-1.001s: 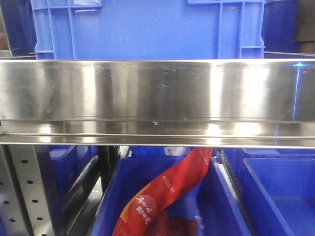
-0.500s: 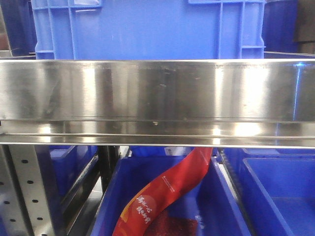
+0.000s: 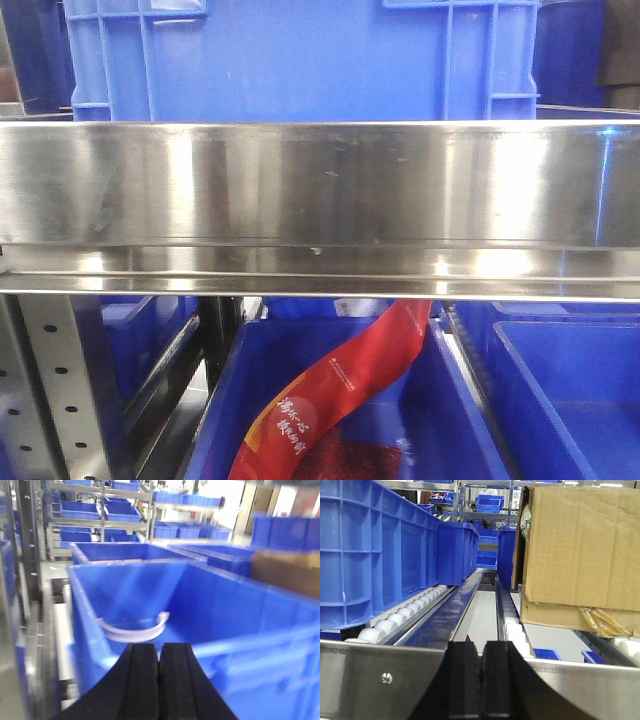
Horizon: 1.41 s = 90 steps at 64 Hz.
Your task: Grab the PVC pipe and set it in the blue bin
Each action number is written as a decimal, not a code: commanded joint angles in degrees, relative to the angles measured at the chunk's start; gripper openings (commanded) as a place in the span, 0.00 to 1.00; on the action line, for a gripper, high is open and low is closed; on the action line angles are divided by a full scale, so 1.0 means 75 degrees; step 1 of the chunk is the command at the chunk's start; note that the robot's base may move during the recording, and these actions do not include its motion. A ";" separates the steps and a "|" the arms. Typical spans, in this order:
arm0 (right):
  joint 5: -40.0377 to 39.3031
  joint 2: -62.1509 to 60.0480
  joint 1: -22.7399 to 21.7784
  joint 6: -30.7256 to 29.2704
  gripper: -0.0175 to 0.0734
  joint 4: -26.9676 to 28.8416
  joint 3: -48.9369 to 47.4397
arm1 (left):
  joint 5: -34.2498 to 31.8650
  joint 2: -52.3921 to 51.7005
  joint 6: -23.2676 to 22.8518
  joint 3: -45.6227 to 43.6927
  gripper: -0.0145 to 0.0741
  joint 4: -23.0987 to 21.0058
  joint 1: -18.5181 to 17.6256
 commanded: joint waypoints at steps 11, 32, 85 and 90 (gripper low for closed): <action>-0.0197 -0.0022 -0.0054 0.0010 0.01 -0.0045 0.0018 | -0.0056 -0.1453 -0.0029 0.1420 0.04 0.0876 0.0397; -0.0197 -0.0022 -0.0054 0.0010 0.01 -0.0045 0.0018 | -0.0722 -0.4367 -0.0029 0.4439 0.04 0.0876 0.1474; -0.0197 -0.0022 -0.0054 0.0010 0.01 -0.0045 0.0018 | -0.0624 -0.6382 -0.0112 0.6012 0.04 0.0569 0.2793; -0.0197 -0.0022 -0.0054 0.0010 0.01 -0.0045 0.0018 | -0.0641 -0.6382 -0.0112 0.6012 0.04 0.0569 0.2793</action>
